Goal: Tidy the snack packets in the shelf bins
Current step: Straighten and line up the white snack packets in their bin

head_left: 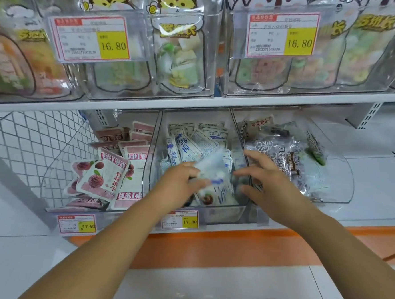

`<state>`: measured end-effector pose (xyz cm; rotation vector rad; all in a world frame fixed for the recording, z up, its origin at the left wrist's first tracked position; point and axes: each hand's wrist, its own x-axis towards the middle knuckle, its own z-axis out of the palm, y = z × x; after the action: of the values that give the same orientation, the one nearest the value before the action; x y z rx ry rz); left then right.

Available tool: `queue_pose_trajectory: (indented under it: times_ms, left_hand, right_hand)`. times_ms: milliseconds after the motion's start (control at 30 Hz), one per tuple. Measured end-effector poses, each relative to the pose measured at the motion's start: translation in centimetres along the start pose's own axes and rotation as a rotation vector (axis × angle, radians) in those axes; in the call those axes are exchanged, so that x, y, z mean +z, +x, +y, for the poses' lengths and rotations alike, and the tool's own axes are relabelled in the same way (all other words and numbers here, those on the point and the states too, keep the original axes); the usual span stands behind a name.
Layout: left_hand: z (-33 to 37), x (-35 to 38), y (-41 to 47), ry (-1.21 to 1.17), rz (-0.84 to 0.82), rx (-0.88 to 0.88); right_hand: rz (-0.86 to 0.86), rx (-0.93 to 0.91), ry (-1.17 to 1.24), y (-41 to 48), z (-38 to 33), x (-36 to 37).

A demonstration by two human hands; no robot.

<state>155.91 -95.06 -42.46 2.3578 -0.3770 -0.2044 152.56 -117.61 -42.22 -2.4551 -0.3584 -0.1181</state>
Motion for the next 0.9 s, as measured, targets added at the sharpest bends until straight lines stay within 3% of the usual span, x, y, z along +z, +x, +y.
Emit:
queue_pose_trajectory:
  times_ms: [100, 167, 300, 333, 433, 500, 633, 733, 900]
  left_hand:
    - [-0.9, -0.2, 0.4, -0.004, 0.258, -0.033]
    - [-0.5, 0.0, 0.5, 0.037, 0.199, -0.023]
    - [1.0, -1.2, -1.8, 0.065, -0.1, 0.068]
    - [1.0, -1.8, -2.4, 0.076, -0.061, 0.092]
    - [-0.1, -3.9, -3.7, 0.144, 0.269, 0.139]
    - [-2.5, -4.8, -4.1, 0.214, 0.329, 0.067]
    - [-5.1, -4.9, -3.9, 0.118, 0.263, -0.013]
    - [-5.4, -5.4, -3.5, 0.051, 0.276, 0.004]
    - [-6.6, -6.0, -3.5, 0.018, 0.213, 0.007]
  right_hand:
    - [0.01, -0.005, -0.002, -0.1, -0.3, 0.2]
    - [0.015, -0.005, -0.003, -0.1, -0.6, 0.1]
    - [0.018, 0.04, -0.166, -0.2, -1.0, -0.3]
    - [0.082, 0.031, -0.251, -0.2, -1.4, -0.2]
    - [0.303, -0.086, -0.358, 0.4, -3.8, 0.2]
    - [0.202, -0.127, -0.324, 1.7, -5.7, 1.2]
    - [-0.162, 0.112, -0.336, 8.0, -6.4, 4.2]
    - [-0.193, 0.296, -0.216, 12.4, -6.4, 5.4]
    - [-0.284, 0.122, -0.281, 11.4, -8.6, 7.7]
